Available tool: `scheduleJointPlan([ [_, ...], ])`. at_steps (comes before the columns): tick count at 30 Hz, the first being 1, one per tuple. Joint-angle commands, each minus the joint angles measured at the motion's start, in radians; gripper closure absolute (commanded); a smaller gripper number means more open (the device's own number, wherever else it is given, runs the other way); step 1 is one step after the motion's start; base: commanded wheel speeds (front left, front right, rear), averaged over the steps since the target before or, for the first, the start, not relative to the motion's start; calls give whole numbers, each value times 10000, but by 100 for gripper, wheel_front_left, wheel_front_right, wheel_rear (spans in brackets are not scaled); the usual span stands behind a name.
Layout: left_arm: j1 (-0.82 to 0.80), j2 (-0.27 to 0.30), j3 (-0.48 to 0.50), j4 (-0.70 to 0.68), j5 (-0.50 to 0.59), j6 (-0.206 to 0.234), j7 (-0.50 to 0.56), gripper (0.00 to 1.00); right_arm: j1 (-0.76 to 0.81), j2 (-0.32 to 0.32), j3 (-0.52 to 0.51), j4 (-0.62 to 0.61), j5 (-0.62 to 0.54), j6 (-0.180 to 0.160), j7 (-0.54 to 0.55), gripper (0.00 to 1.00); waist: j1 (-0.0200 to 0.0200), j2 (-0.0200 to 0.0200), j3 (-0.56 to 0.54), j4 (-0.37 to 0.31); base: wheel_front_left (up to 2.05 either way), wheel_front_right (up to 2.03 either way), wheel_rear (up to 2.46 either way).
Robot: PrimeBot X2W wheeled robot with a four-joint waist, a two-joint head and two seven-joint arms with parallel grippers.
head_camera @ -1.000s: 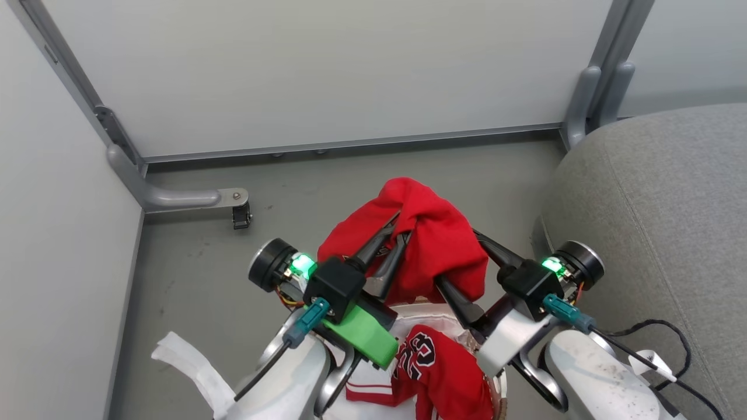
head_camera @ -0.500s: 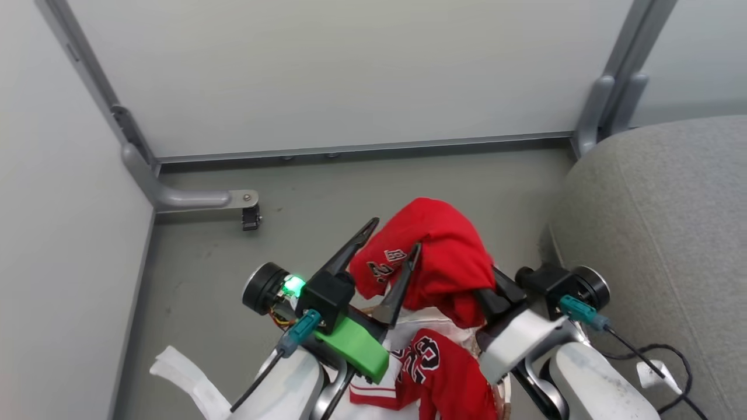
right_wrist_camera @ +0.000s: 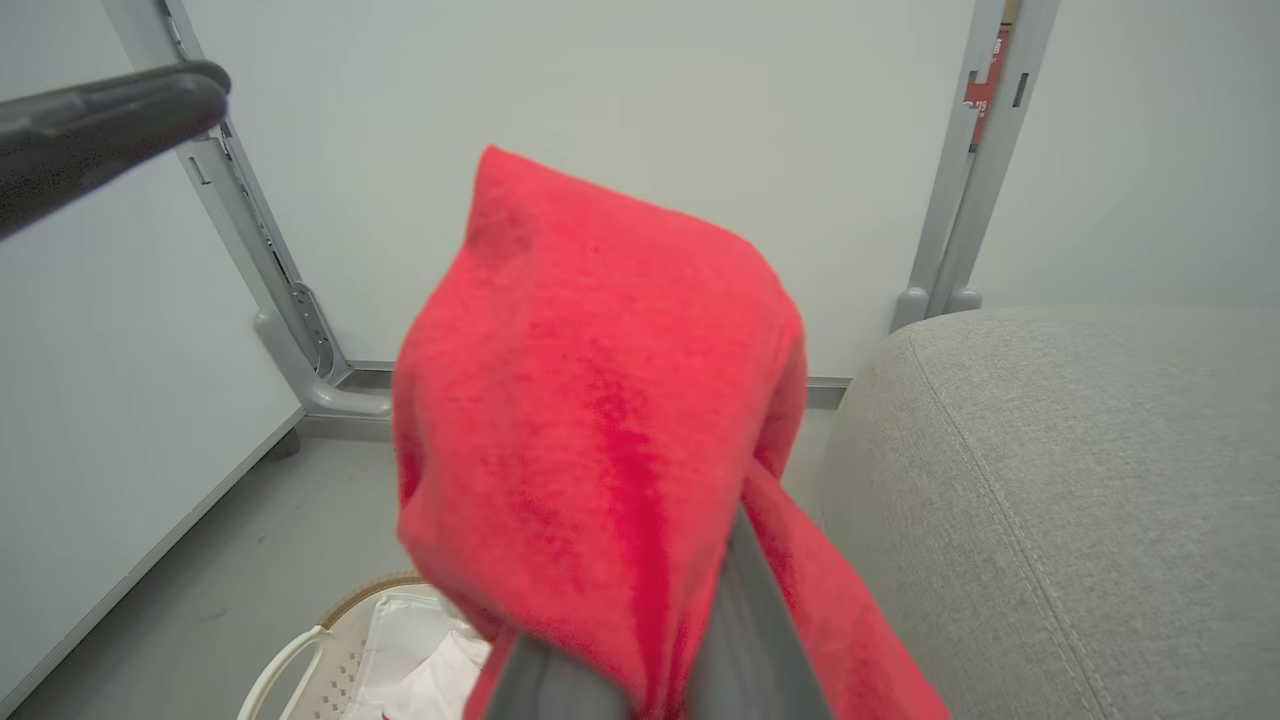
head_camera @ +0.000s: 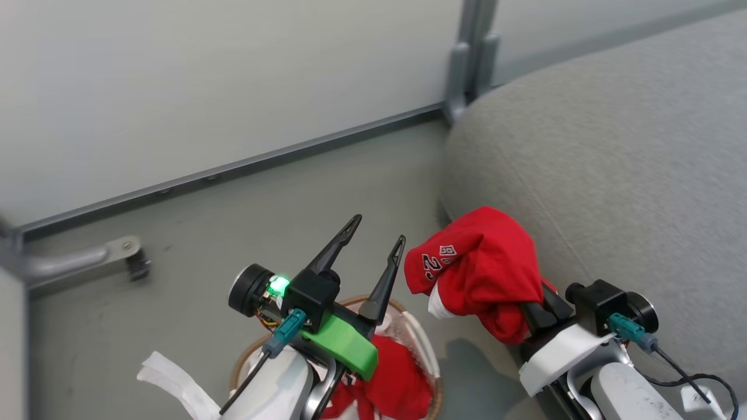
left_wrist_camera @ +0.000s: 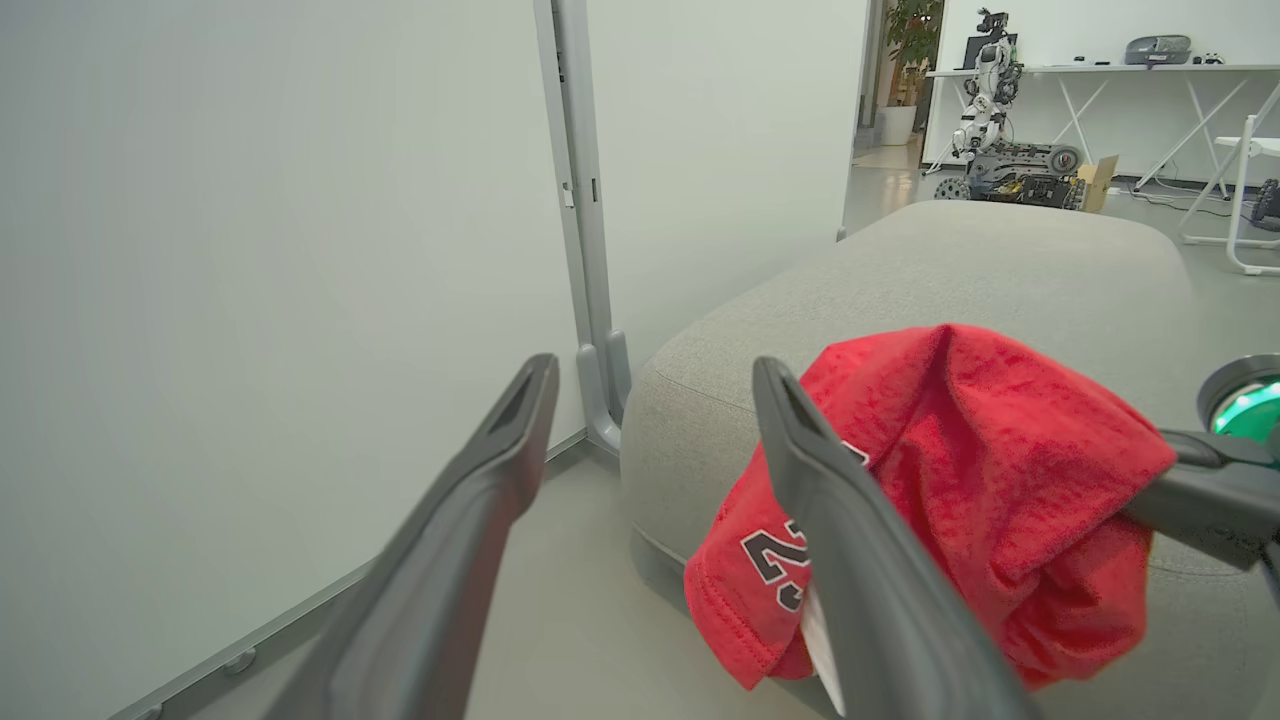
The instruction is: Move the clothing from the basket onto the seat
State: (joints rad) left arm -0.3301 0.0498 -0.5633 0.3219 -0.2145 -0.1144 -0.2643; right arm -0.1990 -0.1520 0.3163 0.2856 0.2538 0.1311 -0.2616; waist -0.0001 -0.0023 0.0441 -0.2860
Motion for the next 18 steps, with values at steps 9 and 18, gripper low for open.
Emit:
scheduleJointPlan([
  [9,-198,42,-449,174,213,-100,3,0,-362,-276,-758,-182,-165,-7,-47,100,1,23,1233,-2429,0,0,0],
  [18,-1032,374,-558,173,740,-167,3,0,-2905,-1054,-1775,42,-637,-8,-48,100,1,23,3215,-1516,0,0,0],
])
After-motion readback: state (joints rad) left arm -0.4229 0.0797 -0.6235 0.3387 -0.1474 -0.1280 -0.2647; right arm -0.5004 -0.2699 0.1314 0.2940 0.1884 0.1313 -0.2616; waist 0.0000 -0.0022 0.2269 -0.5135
